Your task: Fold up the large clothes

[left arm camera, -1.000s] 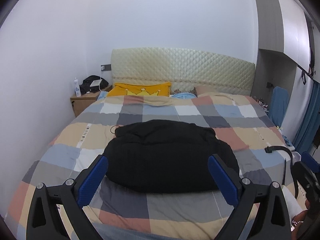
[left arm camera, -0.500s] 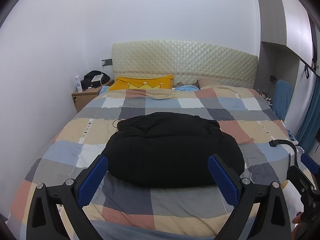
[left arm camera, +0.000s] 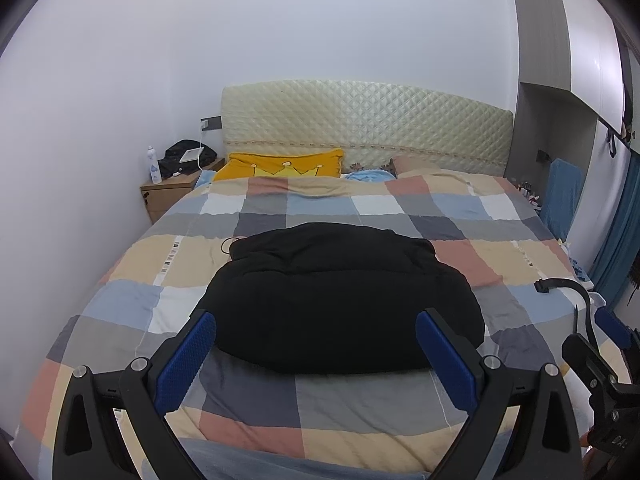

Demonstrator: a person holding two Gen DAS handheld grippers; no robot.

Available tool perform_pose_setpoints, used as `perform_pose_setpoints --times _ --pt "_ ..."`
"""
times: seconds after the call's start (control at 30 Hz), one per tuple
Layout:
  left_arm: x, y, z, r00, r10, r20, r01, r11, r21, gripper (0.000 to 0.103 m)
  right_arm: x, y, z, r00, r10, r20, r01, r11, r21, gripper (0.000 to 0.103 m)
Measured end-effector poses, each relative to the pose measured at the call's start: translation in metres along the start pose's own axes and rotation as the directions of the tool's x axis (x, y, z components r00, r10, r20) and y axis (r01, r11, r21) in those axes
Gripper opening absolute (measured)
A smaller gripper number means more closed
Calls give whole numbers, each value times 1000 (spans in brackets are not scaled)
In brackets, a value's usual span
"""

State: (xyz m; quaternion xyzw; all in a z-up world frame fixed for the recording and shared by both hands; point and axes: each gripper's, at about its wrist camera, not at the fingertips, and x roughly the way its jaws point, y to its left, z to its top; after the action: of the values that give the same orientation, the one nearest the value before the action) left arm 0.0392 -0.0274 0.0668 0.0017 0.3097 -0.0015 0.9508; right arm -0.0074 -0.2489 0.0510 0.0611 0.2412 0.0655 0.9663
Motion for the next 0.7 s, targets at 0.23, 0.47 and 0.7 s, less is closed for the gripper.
perform_pose_setpoints --times 0.23,0.47,0.7 --pt "1 -3 -3 1000 8 -5 -8 1000 16 101 3 -6 -4 1000 4 -9 -4 1000 6 103" --pt "5 -1 -9 1000 10 -21 -10 1000 7 101 8 -10 -7 1000 1 -22 -1 1000 10 103" --pt "6 0 -12 999 6 -35 -6 1000 2 101 12 -14 -9 999 4 -39 -3 1000 7 103"
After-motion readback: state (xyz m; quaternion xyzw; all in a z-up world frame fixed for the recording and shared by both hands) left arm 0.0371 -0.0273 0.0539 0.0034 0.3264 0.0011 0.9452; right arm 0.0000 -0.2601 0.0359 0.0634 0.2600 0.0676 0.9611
